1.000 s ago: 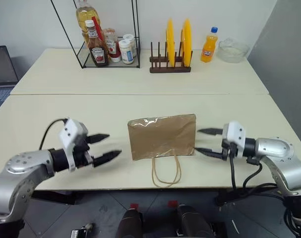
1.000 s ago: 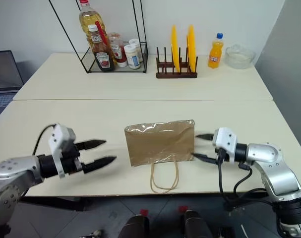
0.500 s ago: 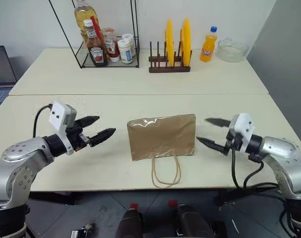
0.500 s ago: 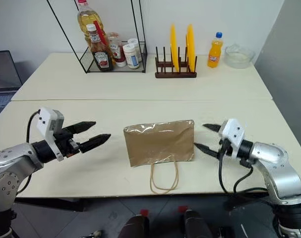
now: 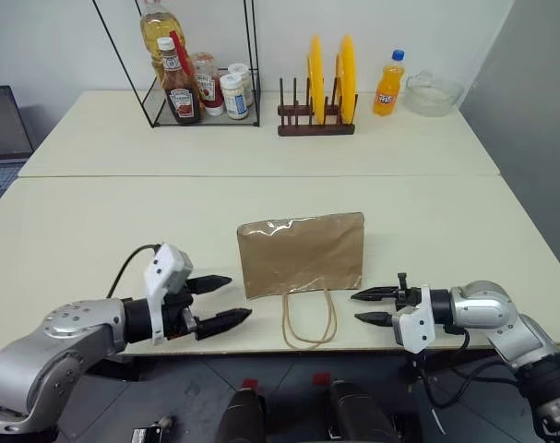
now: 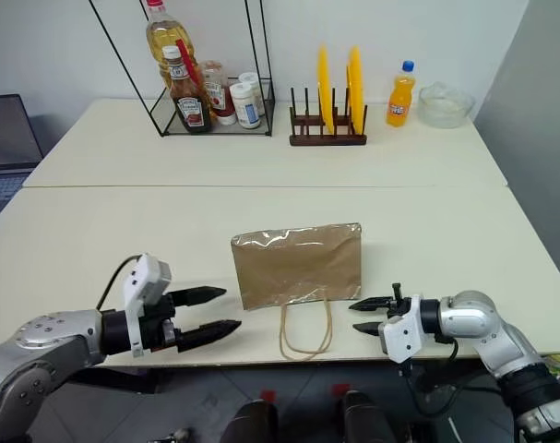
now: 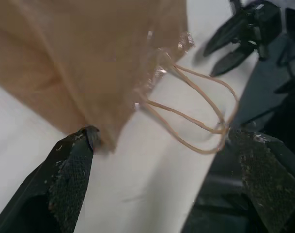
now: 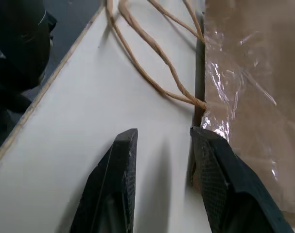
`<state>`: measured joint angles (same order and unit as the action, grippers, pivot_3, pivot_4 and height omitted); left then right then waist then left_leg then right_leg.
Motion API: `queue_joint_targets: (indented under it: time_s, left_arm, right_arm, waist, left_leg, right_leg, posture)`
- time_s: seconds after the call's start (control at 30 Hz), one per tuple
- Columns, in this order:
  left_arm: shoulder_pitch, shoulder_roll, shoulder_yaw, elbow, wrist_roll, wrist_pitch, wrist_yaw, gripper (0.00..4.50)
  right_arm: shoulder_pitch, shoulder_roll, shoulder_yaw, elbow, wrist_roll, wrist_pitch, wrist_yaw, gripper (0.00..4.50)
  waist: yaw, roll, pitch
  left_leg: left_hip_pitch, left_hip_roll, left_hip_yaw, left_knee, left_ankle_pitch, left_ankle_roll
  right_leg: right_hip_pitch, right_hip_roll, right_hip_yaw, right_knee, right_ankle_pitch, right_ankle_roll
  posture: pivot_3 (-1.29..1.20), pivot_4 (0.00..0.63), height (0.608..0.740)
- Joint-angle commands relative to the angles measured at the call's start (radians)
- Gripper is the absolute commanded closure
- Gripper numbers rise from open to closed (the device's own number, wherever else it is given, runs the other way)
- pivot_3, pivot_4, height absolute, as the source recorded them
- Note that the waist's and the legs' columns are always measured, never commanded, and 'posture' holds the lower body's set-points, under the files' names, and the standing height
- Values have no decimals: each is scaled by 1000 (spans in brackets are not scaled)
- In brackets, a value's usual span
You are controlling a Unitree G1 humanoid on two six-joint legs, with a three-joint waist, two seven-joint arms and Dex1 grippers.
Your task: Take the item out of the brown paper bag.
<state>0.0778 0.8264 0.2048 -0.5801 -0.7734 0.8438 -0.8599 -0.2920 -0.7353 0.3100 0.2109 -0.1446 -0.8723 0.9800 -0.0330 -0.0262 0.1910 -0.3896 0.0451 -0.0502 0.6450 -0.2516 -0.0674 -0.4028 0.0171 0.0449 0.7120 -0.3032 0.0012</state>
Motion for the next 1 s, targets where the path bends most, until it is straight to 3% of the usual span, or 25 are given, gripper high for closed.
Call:
queue_joint_targets:
  time_s: [0.03, 0.43, 0.53, 0.63, 1.0]
  left_arm:
    - [7, 2, -27, -29, 1, -18, -9, 0]
    - [17, 7, -54, -17, 17, -49, -22, 0]
    - [16, 5, -65, -16, 22, -56, -23, 0]
    - [15, 4, -88, -16, 38, -71, -26, 0]
    - [3, -70, -208, 30, 146, -137, 17, 0]
  right_arm:
    - [-27, 38, 56, 7, 12, -33, 0, 2699]
    - [-96, 119, 104, -10, 160, 91, 36, 2699]
    - [-100, 122, 100, -10, 195, 131, 62, 3324]
    - [-100, 129, 97, -12, 219, 158, 79, 4386]
    - [-135, 184, 5, -204, 354, 519, 29, 4483]
  waist:
    - [0, 0, 0]
    - [1, 0, 0]
    - [2, 0, 0]
    - [2, 0, 0]
    - [2, 0, 0]
  left_leg:
    - [0, 0, 0, 0, 0, 0]
    - [0, 0, -1, 0, 0, 0]
    - [0, 0, -1, 0, 0, 0]
    - [0, 0, -1, 0, 0, 0]
    - [0, 0, -1, 0, 0, 0]
  right_leg:
    - [0, 0, 0, 0, 0, 0]
    - [0, 0, 0, 1, 0, 0]
    - [0, 0, 0, 1, 0, -1]
    - [0, 0, 0, 1, 0, 0]
    - [0, 0, 0, 1, 0, 0]
  posture:
    - [0, 150, 740]
    - [0, 150, 740]
    - [0, 150, 740]
    - [0, 150, 740]
    - [0, 150, 740]
